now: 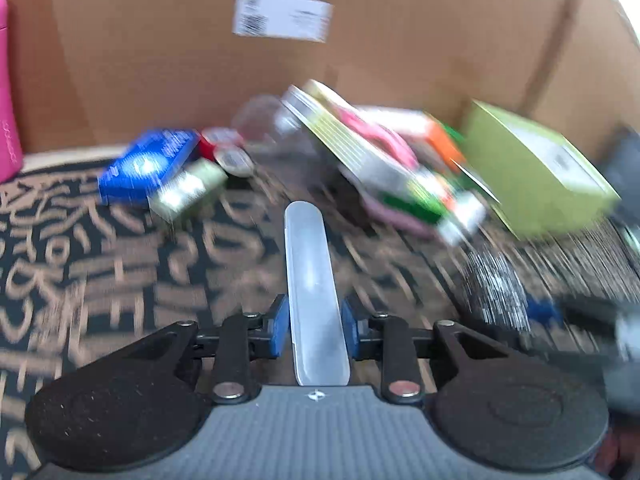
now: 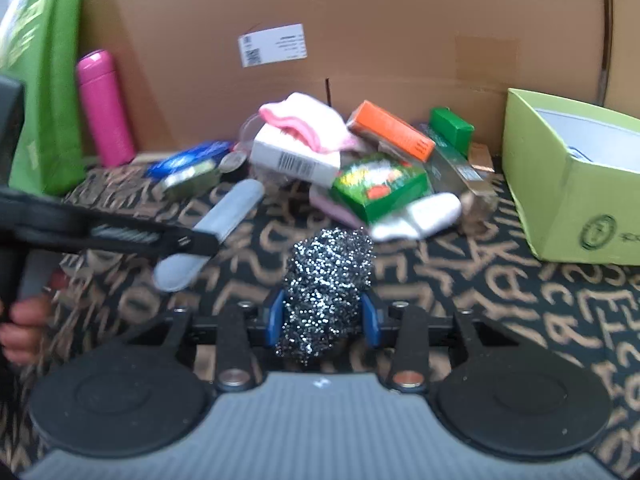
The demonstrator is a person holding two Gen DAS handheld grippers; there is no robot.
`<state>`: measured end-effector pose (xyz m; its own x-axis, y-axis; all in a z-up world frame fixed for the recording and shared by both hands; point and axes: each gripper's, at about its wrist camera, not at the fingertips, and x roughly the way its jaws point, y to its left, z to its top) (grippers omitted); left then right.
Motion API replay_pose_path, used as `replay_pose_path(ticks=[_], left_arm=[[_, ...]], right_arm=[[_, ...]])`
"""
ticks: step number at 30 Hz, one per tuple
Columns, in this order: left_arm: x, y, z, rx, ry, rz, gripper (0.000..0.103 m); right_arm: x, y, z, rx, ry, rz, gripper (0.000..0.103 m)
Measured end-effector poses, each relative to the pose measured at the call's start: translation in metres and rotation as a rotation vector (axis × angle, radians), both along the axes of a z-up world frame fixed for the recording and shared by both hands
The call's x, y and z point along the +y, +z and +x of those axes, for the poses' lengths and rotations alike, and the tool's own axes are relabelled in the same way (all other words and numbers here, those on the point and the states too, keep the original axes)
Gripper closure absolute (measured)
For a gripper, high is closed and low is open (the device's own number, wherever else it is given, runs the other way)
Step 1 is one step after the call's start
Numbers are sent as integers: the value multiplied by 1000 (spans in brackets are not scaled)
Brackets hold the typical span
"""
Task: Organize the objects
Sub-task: 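Grasp the clear plastic tube with the left tool while the right tool grasps the steel wool, then carry tube and steel wool into the green shoebox and release both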
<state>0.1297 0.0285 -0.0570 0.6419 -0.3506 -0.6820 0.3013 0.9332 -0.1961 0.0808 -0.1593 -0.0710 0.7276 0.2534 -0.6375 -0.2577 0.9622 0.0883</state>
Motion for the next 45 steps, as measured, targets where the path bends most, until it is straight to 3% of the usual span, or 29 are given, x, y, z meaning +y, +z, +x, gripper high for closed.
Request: replay_pose_path(ticks=[4,6,9,13,18,19,20,21,24,28,34,37,41,45], left_arm=[[-2,-1,-35,12,1,-2,68],[-9,0,-34,8,38,8,43],[-19,-4,-21,-7,82,76,40],[-24,-4,-22,-21,70,150,49],[-26,-7,-25,-45,70,179,44],[-28,-7,-25,-49,70,186,44],[-30,-7,-25,-54,64,196,51],[-32,-7,-26,-64,43,200,73],[-38,-3,-28,-62,14,215,74],[-45,11,-41,-72,-33,152,75],[-79,65,-53,-176,-146,20,75],[-109,88,-43,-206,-197,-47,75],[-162,109,-23,-262,-246,-48,75],[-219,116,18,-204,-282,-74,75]], right_arm=[[-10,5,-29,21,33,-47,59],[-9,6,-34,17,28,-31,54],[-5,7,-35,9,22,-15,54],[-8,7,-36,5,3,-1,54],[-9,5,-40,10,-6,5,54],[-9,5,-40,10,-7,4,59],[-9,3,-39,15,-7,4,66],[-10,2,-38,24,-1,7,66],[-10,3,-40,14,11,12,69],[-18,16,-49,-37,8,31,70],[-53,59,-57,-163,-46,28,70],[-82,82,-58,-223,-94,16,70],[-123,104,-49,-271,-183,-19,70],[-167,114,-28,-285,-278,-60,70]])
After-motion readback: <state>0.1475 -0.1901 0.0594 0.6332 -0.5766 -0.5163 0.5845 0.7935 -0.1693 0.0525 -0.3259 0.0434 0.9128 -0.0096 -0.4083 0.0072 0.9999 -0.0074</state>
